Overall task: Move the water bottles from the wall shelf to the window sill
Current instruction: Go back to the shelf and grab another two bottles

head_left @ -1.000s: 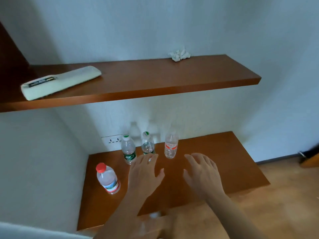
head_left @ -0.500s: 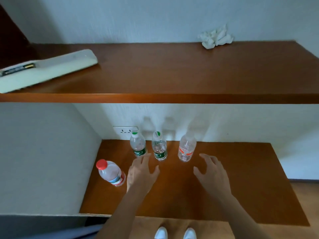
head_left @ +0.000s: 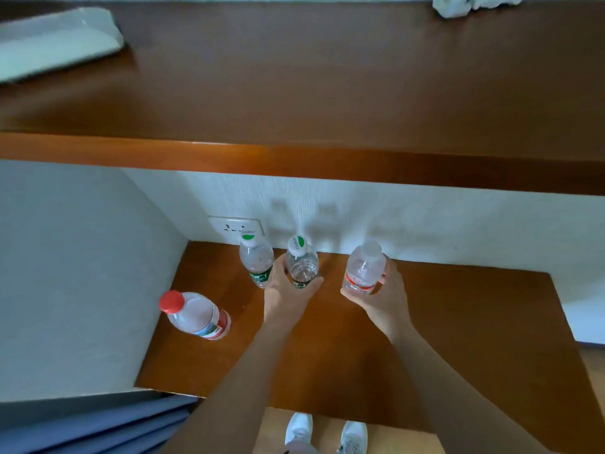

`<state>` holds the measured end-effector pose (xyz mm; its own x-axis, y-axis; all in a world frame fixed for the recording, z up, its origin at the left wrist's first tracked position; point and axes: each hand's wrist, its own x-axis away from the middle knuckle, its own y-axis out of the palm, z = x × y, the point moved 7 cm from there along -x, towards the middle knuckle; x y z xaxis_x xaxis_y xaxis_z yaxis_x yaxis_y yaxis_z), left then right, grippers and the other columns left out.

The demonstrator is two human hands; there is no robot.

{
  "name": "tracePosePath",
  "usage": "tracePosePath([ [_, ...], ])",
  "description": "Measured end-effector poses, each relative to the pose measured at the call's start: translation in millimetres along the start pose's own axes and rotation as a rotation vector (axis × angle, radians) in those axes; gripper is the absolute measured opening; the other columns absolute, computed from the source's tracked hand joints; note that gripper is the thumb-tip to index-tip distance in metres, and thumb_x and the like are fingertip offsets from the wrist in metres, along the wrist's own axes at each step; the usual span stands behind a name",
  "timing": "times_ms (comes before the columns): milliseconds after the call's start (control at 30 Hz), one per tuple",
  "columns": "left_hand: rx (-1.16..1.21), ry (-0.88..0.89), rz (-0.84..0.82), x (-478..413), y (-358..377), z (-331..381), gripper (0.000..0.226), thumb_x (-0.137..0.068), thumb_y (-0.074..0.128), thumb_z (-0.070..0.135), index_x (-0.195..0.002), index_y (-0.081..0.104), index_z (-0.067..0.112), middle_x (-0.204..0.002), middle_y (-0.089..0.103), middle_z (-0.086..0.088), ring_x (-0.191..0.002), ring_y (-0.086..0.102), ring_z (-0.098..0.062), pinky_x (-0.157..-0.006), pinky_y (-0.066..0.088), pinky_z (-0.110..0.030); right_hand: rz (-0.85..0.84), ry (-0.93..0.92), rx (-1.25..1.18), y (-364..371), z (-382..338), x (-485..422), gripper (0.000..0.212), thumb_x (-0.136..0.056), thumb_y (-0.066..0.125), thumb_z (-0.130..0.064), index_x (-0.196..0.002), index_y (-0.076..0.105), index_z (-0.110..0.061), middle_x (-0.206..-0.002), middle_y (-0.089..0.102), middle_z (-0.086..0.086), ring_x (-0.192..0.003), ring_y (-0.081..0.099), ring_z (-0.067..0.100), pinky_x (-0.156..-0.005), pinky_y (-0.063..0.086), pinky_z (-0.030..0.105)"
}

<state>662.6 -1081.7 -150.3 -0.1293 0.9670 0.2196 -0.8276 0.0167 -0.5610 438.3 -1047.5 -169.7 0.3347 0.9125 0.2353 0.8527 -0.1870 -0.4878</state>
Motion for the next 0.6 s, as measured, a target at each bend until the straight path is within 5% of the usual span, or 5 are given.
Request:
tracePosePath([
  [167,0.161,-0.1,-0.042,-11,10,6,0.077,-0.071,0.085,0.034,-0.133,0.042,0.02,-0.119,0.06,0.001,-0.104,0.058,-0.017,-0.084,0.049,-0.028,-0.05,-0.014,-0.039,14,19,-30,0.088,-0.048,0.091,-0.063,-0.117,0.057,-0.021,-0.103,0.068,0.004,-0.095,0.067,0.028,-0.081,0.06,0.049],
  [300,0.213,-0.111,-0.053,-18,16,9,0.074,-0.069,0.087,0.031,-0.13,0.047,0.022,-0.122,0.062,0.002,-0.107,0.06,-0.017,-0.081,0.048,-0.026,0.007,-0.045,-0.052,8,-3,-22,0.06,-0.058,0.094,-0.039,-0.106,0.059,-0.028,-0.099,0.066,-0.005,-0.093,0.063,0.013,-0.082,0.053,0.028],
  [467,0.208,-0.088,-0.089,-15,14,13,0.062,-0.071,0.086,0.024,-0.123,0.052,0.022,-0.117,0.064,0.006,-0.105,0.061,-0.013,-0.075,0.045,-0.012,0.038,-0.027,-0.032,3,-1,-10,0.07,-0.065,0.093,-0.032,-0.122,0.054,-0.021,-0.109,0.062,-0.006,-0.099,0.059,0.012,-0.085,0.047,0.021],
  [600,0.218,-0.083,-0.143,1,10,19,0.059,-0.071,0.086,0.028,-0.119,0.052,0.026,-0.109,0.062,0.008,-0.105,0.06,-0.014,-0.091,0.052,-0.032,0.092,-0.033,-0.012,-15,-2,4,0.072,-0.068,0.09,-0.038,-0.126,0.051,-0.022,-0.108,0.06,-0.007,-0.098,0.06,0.014,-0.089,0.053,0.024],
])
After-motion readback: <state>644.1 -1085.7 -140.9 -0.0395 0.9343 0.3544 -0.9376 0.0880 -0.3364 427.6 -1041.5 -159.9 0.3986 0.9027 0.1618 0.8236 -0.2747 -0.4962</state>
